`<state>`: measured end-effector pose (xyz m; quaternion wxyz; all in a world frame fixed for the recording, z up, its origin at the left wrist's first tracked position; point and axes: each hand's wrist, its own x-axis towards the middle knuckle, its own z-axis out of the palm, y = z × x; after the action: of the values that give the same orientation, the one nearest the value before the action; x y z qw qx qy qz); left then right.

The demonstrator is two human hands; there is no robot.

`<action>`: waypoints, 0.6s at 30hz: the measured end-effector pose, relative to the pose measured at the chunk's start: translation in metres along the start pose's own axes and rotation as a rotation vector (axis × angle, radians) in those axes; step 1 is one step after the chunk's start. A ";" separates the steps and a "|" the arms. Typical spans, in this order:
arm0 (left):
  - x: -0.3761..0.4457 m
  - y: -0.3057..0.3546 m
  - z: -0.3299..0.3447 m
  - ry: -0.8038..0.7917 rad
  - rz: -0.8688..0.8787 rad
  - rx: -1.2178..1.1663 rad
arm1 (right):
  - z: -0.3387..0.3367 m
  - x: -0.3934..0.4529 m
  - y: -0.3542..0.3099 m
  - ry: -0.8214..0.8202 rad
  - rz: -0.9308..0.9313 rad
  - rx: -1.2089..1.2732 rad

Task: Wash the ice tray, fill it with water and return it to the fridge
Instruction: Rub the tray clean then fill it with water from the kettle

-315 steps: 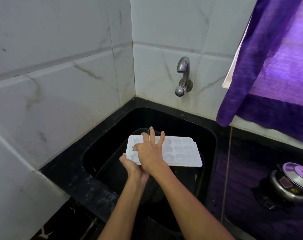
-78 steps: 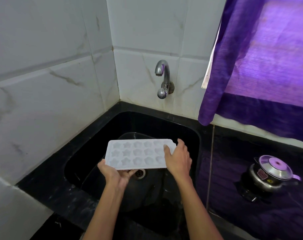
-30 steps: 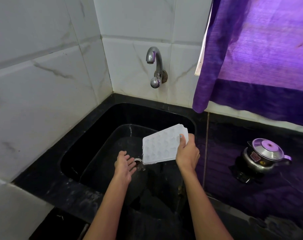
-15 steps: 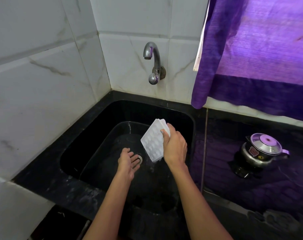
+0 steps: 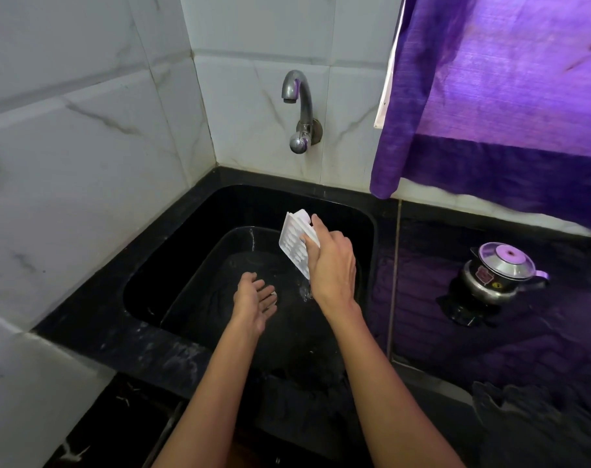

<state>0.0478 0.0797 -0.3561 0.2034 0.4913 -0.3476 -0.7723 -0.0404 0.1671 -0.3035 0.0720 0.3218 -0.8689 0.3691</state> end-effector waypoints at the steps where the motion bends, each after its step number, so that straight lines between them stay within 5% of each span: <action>1: -0.002 -0.001 -0.001 -0.006 0.000 -0.002 | -0.003 -0.001 -0.002 0.018 -0.012 0.001; 10: -0.021 -0.014 -0.011 -0.050 -0.026 -0.028 | -0.013 -0.035 -0.009 0.311 -0.084 0.134; 15: -0.033 -0.023 -0.019 -0.065 -0.046 -0.043 | -0.007 -0.058 0.003 -0.017 0.052 0.038; 18: -0.040 -0.025 -0.024 -0.067 -0.049 -0.042 | -0.003 -0.075 0.000 -0.010 0.113 0.051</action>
<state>0.0876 0.1141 -0.3564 0.1828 0.4690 -0.3260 -0.8002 0.0179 0.2077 -0.3286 0.0385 0.2759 -0.8763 0.3930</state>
